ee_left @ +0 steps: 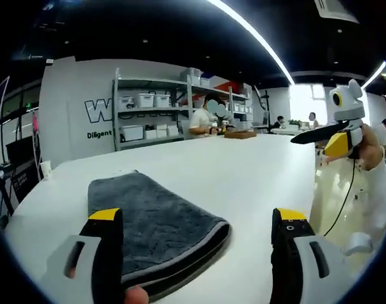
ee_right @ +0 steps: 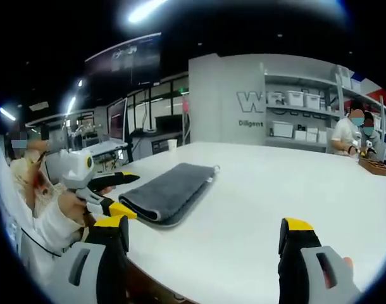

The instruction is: Open the folded towel by lifting each exposed corner and separating the folded layers until the towel lies flat within the target outline without major curled edges

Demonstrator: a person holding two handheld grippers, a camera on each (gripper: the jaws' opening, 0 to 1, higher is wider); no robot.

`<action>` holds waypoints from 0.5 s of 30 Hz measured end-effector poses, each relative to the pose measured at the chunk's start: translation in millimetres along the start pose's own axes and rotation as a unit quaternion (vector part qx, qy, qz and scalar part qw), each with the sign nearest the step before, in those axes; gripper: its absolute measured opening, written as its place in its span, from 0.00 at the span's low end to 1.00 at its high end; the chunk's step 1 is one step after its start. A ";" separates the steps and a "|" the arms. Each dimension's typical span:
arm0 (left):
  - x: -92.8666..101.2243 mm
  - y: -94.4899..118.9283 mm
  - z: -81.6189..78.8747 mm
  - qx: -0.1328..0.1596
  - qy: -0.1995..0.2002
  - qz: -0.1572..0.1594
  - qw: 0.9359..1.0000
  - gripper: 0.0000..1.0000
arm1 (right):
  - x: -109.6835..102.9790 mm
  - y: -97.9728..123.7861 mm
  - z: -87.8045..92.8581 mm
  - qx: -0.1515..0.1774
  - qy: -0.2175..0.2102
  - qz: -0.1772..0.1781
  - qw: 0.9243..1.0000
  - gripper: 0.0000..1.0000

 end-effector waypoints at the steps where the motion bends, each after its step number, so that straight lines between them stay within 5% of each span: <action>1: 0.7 -2.1 0.4 0.003 -0.004 -0.008 1.000 0.93 | -0.2 -0.1 -0.1 0.000 0.001 0.000 1.000 0.99; 15: 16.3 -24.0 16.4 0.006 -0.098 -0.074 0.992 0.75 | -2.1 -1.8 0.8 -0.002 0.001 -0.006 1.000 0.99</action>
Point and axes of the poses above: the point that each gripper's makers call its tool centre point, and the gripper's own axes: y roughly backward along the fingers, x roughly to its right, z roughly out of its underside, the point moved 9 cm from there along y, roughly backward along the fingers, and after that the axes turned 7 degrees about y, right-handed, at the moved point
